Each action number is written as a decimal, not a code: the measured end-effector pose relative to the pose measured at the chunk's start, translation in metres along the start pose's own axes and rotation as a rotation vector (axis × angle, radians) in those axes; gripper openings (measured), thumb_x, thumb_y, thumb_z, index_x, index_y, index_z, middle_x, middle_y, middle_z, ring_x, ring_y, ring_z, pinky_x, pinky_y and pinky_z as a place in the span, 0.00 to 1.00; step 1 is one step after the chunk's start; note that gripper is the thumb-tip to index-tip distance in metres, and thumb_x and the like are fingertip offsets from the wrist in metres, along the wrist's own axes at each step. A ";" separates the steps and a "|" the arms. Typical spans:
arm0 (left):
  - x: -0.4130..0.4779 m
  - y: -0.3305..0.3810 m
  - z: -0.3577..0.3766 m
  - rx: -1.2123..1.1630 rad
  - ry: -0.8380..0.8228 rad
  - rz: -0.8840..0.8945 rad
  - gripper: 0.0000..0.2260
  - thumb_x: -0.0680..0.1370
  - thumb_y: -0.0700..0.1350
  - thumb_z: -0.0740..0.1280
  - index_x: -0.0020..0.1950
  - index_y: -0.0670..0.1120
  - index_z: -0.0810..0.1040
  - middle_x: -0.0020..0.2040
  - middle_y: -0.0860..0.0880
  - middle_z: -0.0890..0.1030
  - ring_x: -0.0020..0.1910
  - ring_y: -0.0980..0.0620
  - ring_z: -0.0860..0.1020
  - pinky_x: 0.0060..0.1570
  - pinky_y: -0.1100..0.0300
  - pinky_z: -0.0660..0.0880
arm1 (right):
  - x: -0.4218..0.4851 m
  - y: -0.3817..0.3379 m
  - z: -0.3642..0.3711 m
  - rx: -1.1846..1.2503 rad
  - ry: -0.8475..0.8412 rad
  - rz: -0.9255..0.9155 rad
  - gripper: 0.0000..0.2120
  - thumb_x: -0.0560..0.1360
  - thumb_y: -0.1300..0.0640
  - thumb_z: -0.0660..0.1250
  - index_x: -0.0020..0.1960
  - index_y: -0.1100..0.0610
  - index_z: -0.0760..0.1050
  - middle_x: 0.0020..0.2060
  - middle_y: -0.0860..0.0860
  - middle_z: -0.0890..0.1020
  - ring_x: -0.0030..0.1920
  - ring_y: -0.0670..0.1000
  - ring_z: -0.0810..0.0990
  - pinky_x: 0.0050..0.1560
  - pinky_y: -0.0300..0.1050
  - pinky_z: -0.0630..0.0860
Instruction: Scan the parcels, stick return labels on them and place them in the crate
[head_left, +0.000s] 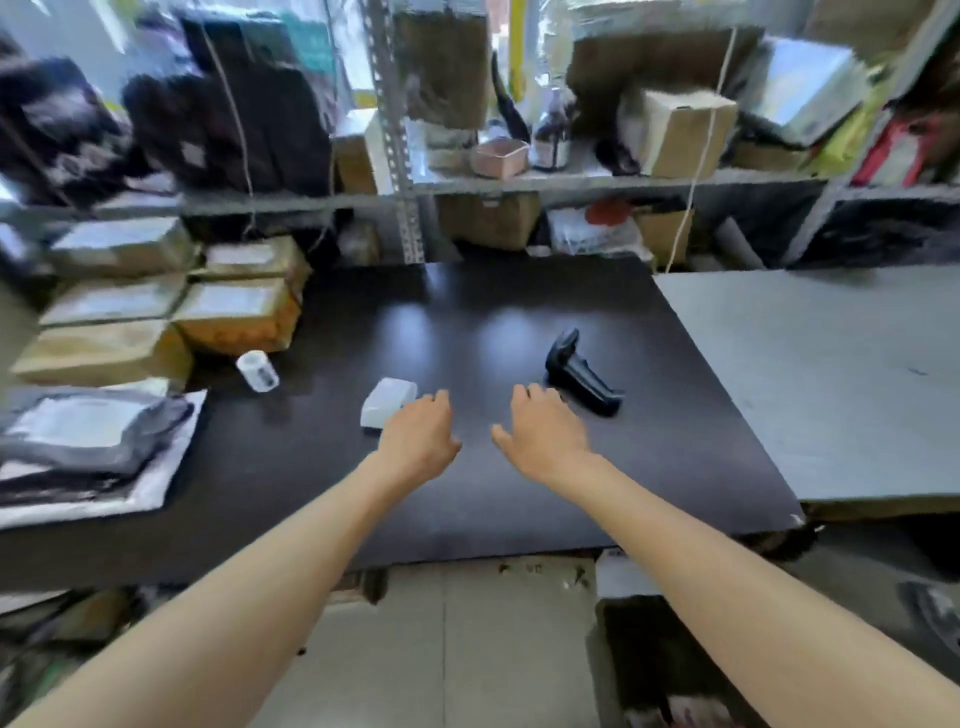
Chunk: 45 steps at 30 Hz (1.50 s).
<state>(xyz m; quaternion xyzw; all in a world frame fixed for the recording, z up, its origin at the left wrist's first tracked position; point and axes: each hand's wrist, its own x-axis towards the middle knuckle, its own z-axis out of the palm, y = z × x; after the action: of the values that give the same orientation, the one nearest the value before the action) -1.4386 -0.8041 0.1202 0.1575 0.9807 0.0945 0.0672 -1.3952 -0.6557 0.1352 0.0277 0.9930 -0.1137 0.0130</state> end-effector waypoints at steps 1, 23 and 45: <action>-0.004 -0.025 -0.003 -0.026 0.015 -0.054 0.11 0.76 0.44 0.65 0.57 0.44 0.70 0.56 0.44 0.75 0.57 0.41 0.76 0.44 0.53 0.70 | 0.011 -0.023 0.005 -0.001 -0.011 -0.041 0.19 0.80 0.47 0.59 0.62 0.61 0.68 0.60 0.57 0.74 0.62 0.58 0.70 0.57 0.50 0.70; 0.104 -0.297 -0.051 -0.191 0.092 -0.424 0.14 0.78 0.48 0.65 0.61 0.44 0.71 0.58 0.43 0.78 0.56 0.42 0.77 0.48 0.52 0.72 | 0.231 -0.250 0.085 0.078 -0.174 -0.219 0.17 0.80 0.47 0.60 0.59 0.61 0.69 0.58 0.56 0.75 0.60 0.58 0.71 0.52 0.50 0.71; 0.253 -0.406 -0.032 -1.618 0.404 -1.218 0.26 0.76 0.46 0.72 0.70 0.39 0.68 0.63 0.43 0.76 0.61 0.45 0.76 0.58 0.53 0.77 | 0.476 -0.314 0.161 1.186 -0.599 0.375 0.28 0.65 0.56 0.80 0.61 0.59 0.74 0.53 0.56 0.84 0.47 0.57 0.85 0.41 0.59 0.83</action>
<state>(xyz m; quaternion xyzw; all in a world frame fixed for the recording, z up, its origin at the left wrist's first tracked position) -1.8023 -1.1063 0.0417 -0.4771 0.5300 0.7006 0.0234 -1.8850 -0.9733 0.0336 0.1687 0.6950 -0.6363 0.2891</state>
